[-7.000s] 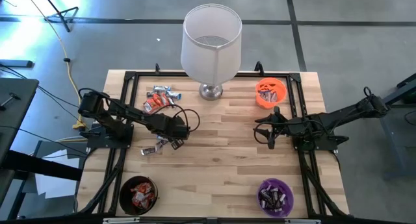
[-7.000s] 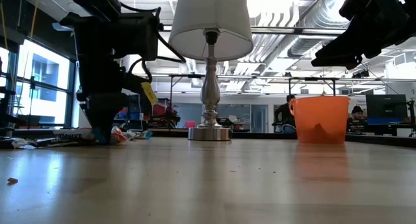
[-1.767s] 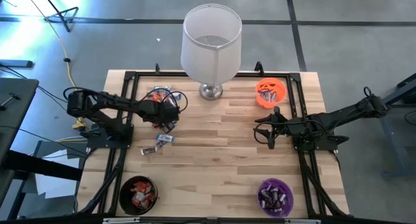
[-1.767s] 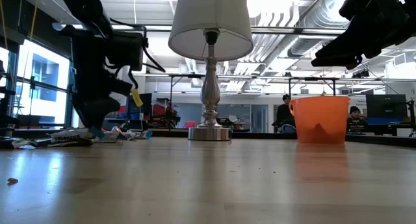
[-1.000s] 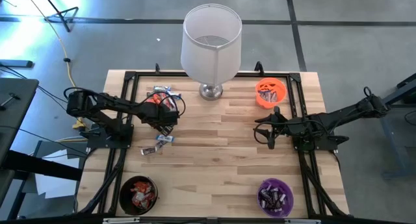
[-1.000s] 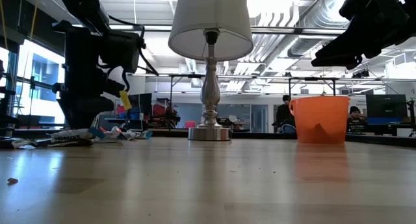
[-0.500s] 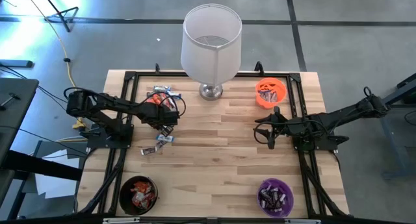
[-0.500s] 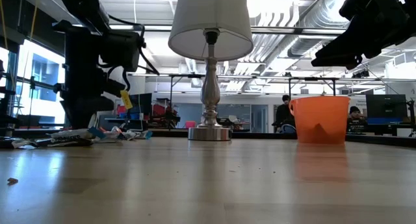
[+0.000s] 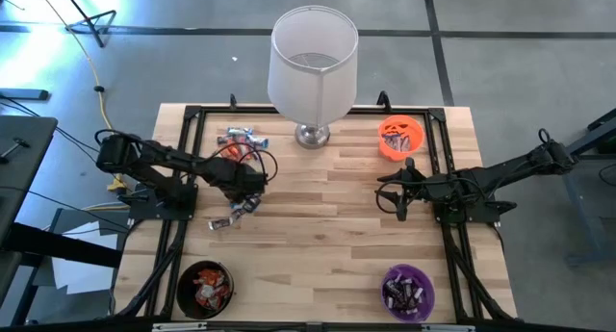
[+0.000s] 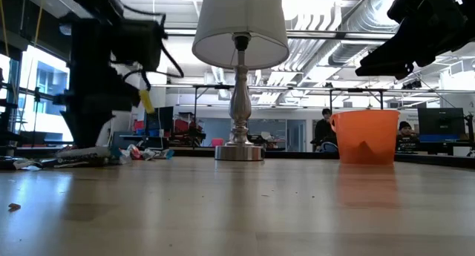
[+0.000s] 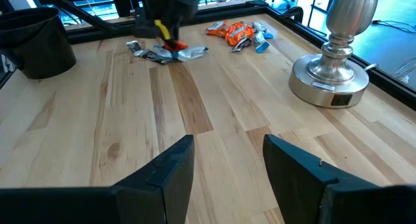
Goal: Sort candy
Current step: Put the orange chocolate bar into the black bucket
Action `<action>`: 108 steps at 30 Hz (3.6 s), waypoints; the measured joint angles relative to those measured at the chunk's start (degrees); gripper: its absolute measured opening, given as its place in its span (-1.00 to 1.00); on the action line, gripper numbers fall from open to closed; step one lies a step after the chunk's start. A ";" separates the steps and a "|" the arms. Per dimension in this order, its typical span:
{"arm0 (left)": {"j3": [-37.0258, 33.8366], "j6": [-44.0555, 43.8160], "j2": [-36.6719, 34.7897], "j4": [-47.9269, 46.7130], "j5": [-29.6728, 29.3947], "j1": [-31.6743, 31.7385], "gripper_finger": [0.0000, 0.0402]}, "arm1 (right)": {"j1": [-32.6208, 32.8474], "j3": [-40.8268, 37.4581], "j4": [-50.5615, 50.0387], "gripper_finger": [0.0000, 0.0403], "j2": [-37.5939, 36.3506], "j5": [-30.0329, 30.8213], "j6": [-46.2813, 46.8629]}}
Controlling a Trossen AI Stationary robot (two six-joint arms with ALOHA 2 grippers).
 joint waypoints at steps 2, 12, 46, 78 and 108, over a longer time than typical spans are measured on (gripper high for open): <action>1.67 -1.68 -0.97 -3.75 -0.46 -1.97 -0.72 | 0.00 0.00 0.00 -0.10 0.00 -0.02 -0.01; 10.76 -13.13 -10.52 -13.67 -8.88 -15.30 -0.71 | 0.02 0.00 0.00 -0.10 -0.02 0.00 0.01; 10.61 -9.39 11.06 -16.50 -12.68 -13.32 -0.71 | 0.00 0.00 -0.09 -0.10 0.00 -0.02 -0.01; 4.19 -8.41 11.19 -4.31 -14.96 -13.23 -0.32 | 0.02 0.00 -0.09 -0.10 -0.02 0.00 -0.01; 2.74 -11.03 11.28 -0.76 -18.93 -12.97 -0.78 | 0.02 0.00 -0.09 -0.10 -0.02 0.00 -0.01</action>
